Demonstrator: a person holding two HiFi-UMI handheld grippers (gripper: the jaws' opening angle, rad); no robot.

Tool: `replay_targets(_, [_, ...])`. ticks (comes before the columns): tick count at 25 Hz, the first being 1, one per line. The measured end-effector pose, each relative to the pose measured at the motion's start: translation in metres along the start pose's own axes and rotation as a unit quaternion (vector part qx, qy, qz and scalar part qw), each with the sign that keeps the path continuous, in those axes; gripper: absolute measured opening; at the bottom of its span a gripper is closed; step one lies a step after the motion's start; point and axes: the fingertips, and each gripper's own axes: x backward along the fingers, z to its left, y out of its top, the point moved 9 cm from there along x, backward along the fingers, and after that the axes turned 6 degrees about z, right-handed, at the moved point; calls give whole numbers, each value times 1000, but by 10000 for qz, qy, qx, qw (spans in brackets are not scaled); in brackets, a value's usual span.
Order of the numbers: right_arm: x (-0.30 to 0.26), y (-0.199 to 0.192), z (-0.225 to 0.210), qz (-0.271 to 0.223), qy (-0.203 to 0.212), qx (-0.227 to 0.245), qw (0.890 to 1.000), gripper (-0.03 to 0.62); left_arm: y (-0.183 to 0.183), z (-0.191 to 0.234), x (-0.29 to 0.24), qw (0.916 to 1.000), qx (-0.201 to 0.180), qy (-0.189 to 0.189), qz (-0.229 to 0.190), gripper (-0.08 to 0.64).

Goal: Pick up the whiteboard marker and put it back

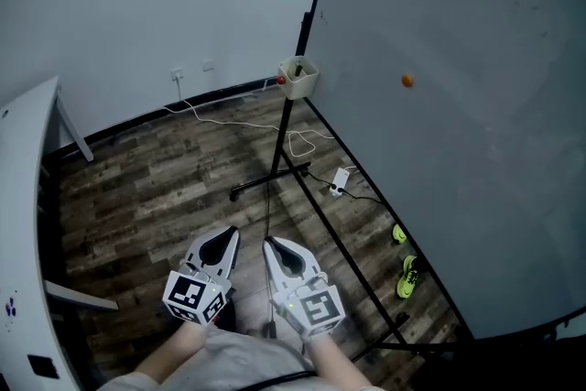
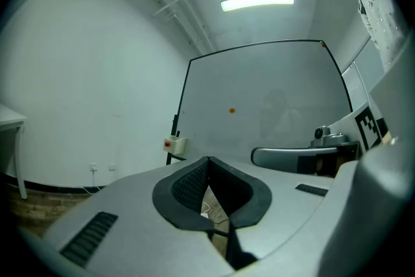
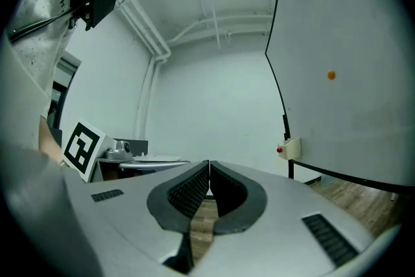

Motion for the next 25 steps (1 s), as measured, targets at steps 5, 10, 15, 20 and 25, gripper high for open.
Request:
replay_targets(5, [-55, -5, -15, 431, 133, 22, 9990, 20, 7, 48, -42, 9998, 109, -146, -22, 15])
replay_targets(10, [-133, -3, -37, 459, 119, -18, 9989, 20, 22, 119, -92, 9996, 106, -254, -66, 15])
replay_targets(15, [-205, 0, -62, 300, -66, -22, 9995, 20, 36, 183, -135, 9990, 70, -434, -55, 15])
replay_targets(20, [-260, -3, -78, 209, -372, -143, 9990, 20, 42, 237, -166, 9981, -44, -606, -31, 15])
replay_targets(25, [-294, 0, -86, 172, -530, -112, 9984, 20, 42, 273, -184, 9984, 123, -548, -20, 15])
